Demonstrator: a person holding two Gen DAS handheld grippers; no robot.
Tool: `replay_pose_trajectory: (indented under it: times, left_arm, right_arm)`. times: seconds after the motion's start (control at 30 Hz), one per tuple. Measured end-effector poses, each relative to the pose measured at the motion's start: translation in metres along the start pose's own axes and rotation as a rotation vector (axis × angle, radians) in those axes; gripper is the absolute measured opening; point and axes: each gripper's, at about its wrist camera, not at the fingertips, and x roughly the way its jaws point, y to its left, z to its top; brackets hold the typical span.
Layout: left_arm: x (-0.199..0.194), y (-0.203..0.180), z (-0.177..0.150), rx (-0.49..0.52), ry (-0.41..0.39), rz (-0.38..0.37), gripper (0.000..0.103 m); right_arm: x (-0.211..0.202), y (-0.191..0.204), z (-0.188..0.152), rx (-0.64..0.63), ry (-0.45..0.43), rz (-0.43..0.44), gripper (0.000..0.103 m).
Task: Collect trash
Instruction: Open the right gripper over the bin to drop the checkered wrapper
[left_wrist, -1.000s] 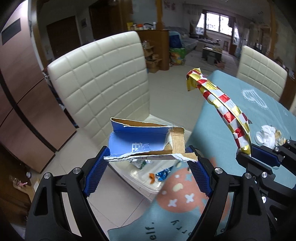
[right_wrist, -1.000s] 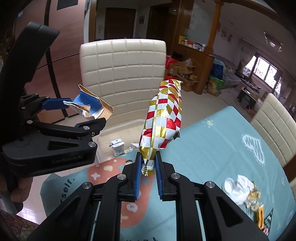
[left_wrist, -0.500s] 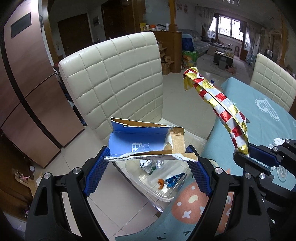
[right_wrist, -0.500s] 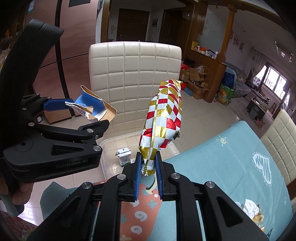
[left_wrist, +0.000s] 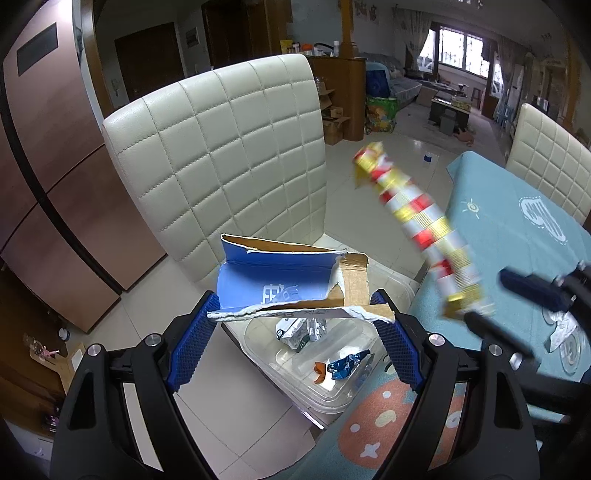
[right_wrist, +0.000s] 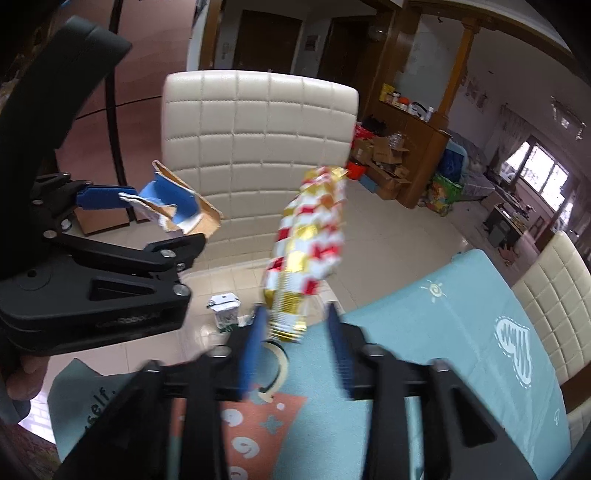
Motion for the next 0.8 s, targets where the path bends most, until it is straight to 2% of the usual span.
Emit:
replay_pose_trajectory:
  times: [0.03,0.17,0.5,0.8]
  left_arm:
    - [0.001,0.0,0.0,0.002,0.002,0.0,0.083]
    - [0.004,-0.002,0.002,0.008,0.008,0.001,0.083]
    - [0.004,-0.012,0.001,0.029,0.011,-0.012,0.083]
    - [0.005,-0.022,0.001,0.043,0.018,-0.024,0.083]
  right_arm:
    - [-0.001,-0.002,-0.001,0.008,-0.011,-0.013,0.067]
    - [-0.001,-0.009,-0.002,0.03,-0.018,-0.032,0.067]
    - [0.003,-0.028,-0.009,0.128,0.026,0.013,0.067]
    - [0.004,-0.036,-0.014,0.16,0.038,0.01,0.067]
